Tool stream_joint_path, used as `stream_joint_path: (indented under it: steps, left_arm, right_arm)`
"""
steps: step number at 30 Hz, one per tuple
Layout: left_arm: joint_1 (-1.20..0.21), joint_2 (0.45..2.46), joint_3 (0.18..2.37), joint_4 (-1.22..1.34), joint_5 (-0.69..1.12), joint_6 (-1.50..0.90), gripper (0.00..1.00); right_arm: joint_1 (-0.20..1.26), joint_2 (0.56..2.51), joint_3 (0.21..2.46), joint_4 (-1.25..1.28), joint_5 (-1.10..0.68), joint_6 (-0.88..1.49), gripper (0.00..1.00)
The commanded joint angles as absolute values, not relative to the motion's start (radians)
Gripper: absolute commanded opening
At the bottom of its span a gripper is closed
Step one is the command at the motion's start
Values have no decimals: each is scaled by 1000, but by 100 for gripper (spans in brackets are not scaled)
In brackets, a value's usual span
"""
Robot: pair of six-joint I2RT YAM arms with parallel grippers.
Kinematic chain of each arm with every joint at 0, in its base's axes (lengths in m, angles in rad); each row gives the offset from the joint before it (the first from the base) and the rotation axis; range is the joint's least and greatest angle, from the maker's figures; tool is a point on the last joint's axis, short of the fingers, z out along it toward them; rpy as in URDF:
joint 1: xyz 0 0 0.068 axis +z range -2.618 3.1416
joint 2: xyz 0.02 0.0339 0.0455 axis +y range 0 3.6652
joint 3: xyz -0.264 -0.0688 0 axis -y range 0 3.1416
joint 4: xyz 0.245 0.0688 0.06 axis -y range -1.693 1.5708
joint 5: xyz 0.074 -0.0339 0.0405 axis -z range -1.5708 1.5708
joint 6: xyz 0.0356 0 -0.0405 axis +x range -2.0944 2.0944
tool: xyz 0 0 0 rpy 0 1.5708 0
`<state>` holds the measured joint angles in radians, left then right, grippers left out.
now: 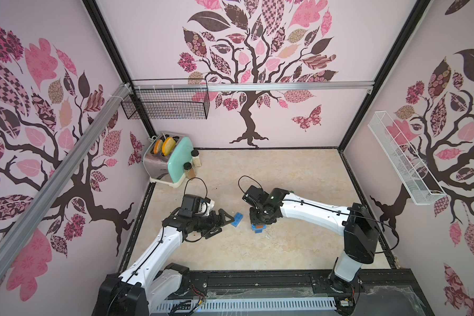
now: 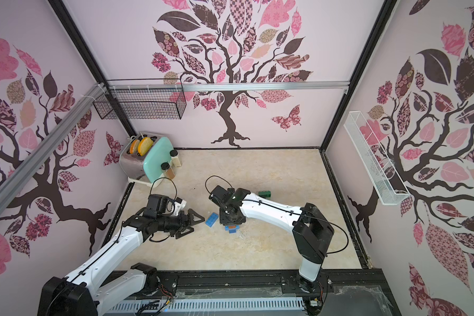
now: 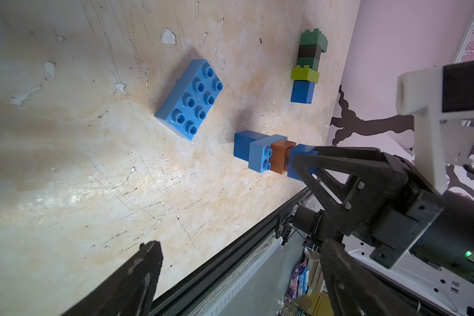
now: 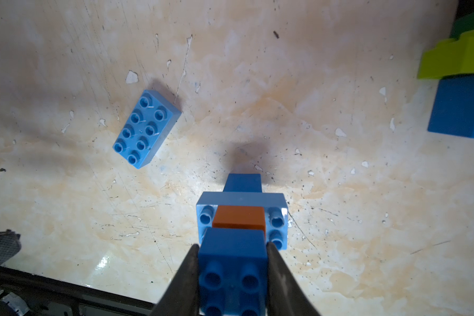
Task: Assemble the letter f with lego
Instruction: Assemble the lego brick with the lego brick.
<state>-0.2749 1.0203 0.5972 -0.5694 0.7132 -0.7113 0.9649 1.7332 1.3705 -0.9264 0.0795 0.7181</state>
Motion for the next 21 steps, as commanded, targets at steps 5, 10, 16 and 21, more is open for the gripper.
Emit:
stream_joint_path:
  steps: [5,10,16,21]
  left_arm:
    - [-274,1031,594,-554,700,-709,94]
    - [-272,1035,592,-552,699,-707,94]
    - [-271,1038,592,-552,700,-708,94]
    - [-271,1033,590,-552,699,-709,94]
  right_arm:
    - [969,1741,1392,-946,89,697,35]
    - [969,1732,1390,-956,92,684,35]
    - [969,1726,1379,-956,93,677,36]
    - [969,1724,1367,-959,98,675,36]
